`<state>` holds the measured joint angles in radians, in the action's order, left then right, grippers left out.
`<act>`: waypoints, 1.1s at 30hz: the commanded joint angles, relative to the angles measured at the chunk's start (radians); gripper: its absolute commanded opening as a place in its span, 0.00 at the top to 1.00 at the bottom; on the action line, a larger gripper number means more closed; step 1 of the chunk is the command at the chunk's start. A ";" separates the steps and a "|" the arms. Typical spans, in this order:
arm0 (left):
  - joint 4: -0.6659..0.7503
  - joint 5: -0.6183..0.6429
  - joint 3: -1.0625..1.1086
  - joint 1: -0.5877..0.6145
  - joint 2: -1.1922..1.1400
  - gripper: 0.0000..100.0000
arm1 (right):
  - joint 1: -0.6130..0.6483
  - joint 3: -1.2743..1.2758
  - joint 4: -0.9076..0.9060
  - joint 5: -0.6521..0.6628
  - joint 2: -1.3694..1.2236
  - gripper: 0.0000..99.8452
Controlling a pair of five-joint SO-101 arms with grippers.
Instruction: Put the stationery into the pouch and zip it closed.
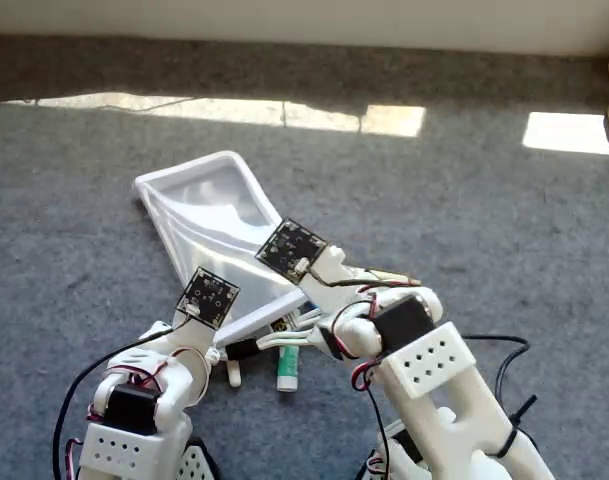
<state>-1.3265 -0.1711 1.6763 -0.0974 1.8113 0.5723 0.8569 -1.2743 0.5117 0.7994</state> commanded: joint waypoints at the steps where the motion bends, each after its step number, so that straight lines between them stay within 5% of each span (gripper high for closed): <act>1: -0.006 0.009 0.019 -0.002 0.010 0.99 | 0.030 -0.059 0.004 0.069 -0.058 0.74; 14: -0.006 0.009 0.019 -0.002 0.010 0.99 | 0.068 0.018 0.189 0.132 -0.114 0.74; 33: -0.006 0.009 0.019 -0.002 0.010 0.99 | 0.170 0.050 0.071 0.172 -0.104 0.74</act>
<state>-1.3265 -0.1711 1.6763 -0.0974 1.8113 0.7119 0.9198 -1.1899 0.6743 0.6859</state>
